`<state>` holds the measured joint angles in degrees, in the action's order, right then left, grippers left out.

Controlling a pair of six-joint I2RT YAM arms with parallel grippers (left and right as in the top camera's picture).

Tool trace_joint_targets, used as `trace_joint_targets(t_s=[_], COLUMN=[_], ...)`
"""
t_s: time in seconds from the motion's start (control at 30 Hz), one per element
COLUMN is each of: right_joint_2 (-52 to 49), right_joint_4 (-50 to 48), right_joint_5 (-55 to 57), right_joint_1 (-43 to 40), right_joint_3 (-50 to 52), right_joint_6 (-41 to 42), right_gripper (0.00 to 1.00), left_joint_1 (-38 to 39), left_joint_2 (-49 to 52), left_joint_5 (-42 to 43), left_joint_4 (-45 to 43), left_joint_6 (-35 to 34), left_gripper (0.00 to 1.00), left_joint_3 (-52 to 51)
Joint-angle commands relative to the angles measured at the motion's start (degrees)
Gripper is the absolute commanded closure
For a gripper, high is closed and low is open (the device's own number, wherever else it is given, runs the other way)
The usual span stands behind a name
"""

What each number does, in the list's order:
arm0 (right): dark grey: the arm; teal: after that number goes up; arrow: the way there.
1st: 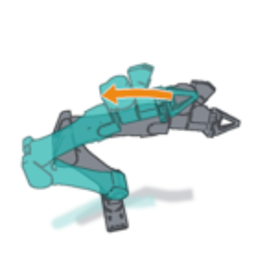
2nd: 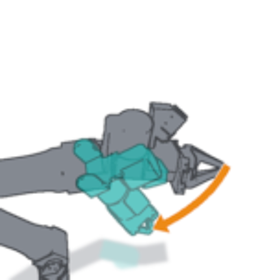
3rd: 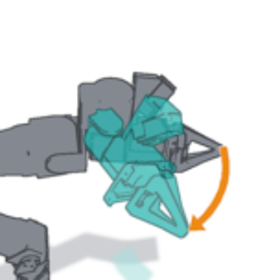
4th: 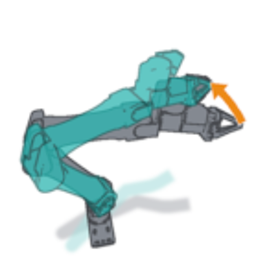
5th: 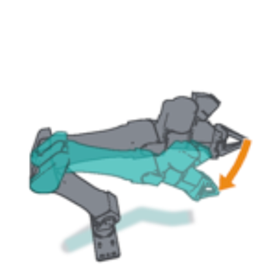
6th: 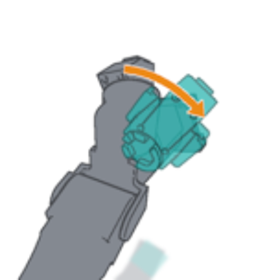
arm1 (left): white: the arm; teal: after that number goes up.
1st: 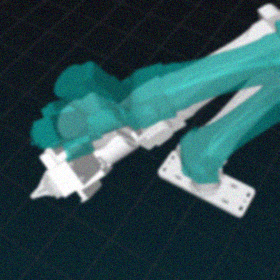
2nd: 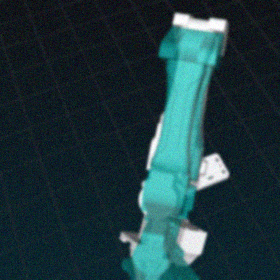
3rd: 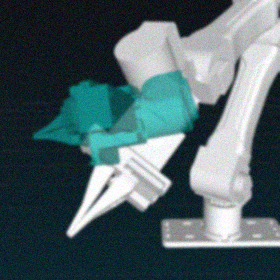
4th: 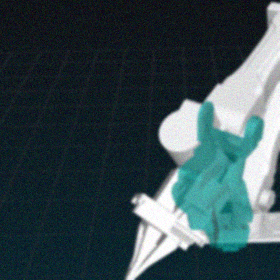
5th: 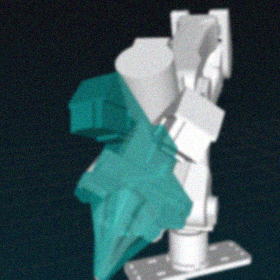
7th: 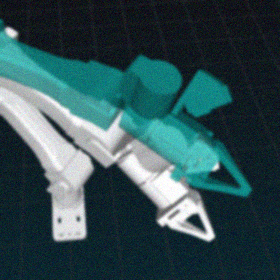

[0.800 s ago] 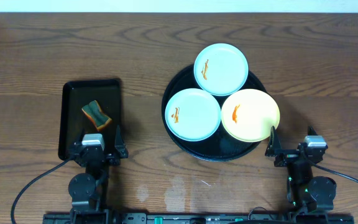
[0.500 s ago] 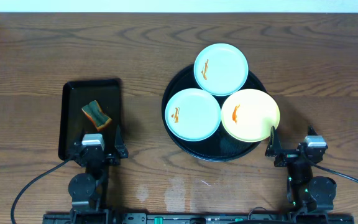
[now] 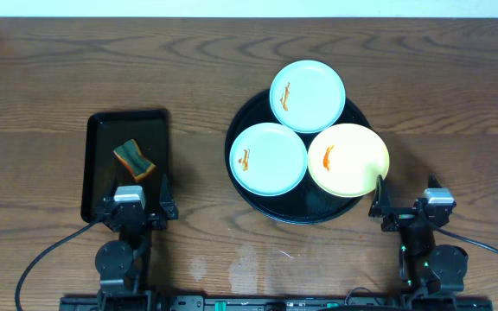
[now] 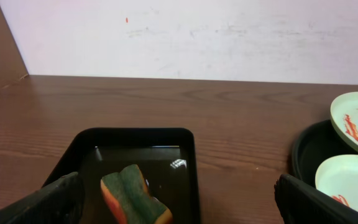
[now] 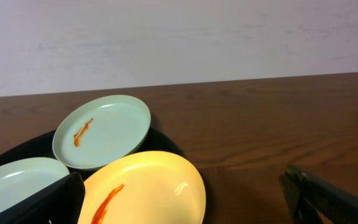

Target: Clean dirty plates on tray and stack at the side

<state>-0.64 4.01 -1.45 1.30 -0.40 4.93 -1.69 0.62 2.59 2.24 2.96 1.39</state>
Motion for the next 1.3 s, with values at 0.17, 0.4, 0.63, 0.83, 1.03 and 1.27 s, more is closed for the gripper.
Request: trace_joint_targets(t_s=[0.17, 0.4, 0.63, 0.83, 1.03, 1.27], right_joint_2=[0.31, 0.31, 0.31, 0.31, 0.31, 0.31], right_joint_4=[0.26, 0.26, 0.26, 0.26, 0.26, 0.24], right_joint_5=[0.57, 0.57, 0.57, 0.57, 0.57, 0.57], right_joint_1=[-0.57, -0.57, -0.57, -0.57, -0.57, -0.57], right_joint_3=[0.09, 0.09, 0.09, 0.09, 0.09, 0.09], right_joint_6=[-0.74, -0.74, -0.72, -0.72, -0.72, -0.72], right_gripper=[0.01, 0.01, 0.01, 0.01, 0.01, 0.01], left_joint_1=[0.28, 0.28, 0.28, 0.28, 0.66, 0.66], left_joint_2=[-0.39, -0.39, -0.39, -0.39, 0.28, 0.72], left_joint_5=[-1.6, -1.6, -1.6, -1.6, 11.67, 15.04], left_joint_4=[1.79, 1.79, 1.79, 1.79, 0.55, -5.62], left_joint_6=[-0.22, -0.24, -0.22, -0.24, -33.16, -50.25], left_gripper=[0.02, 0.02, 0.02, 0.02, 0.02, 0.02], left_joint_3=[-1.16, -1.16, -1.16, -1.16, -1.09, -1.09])
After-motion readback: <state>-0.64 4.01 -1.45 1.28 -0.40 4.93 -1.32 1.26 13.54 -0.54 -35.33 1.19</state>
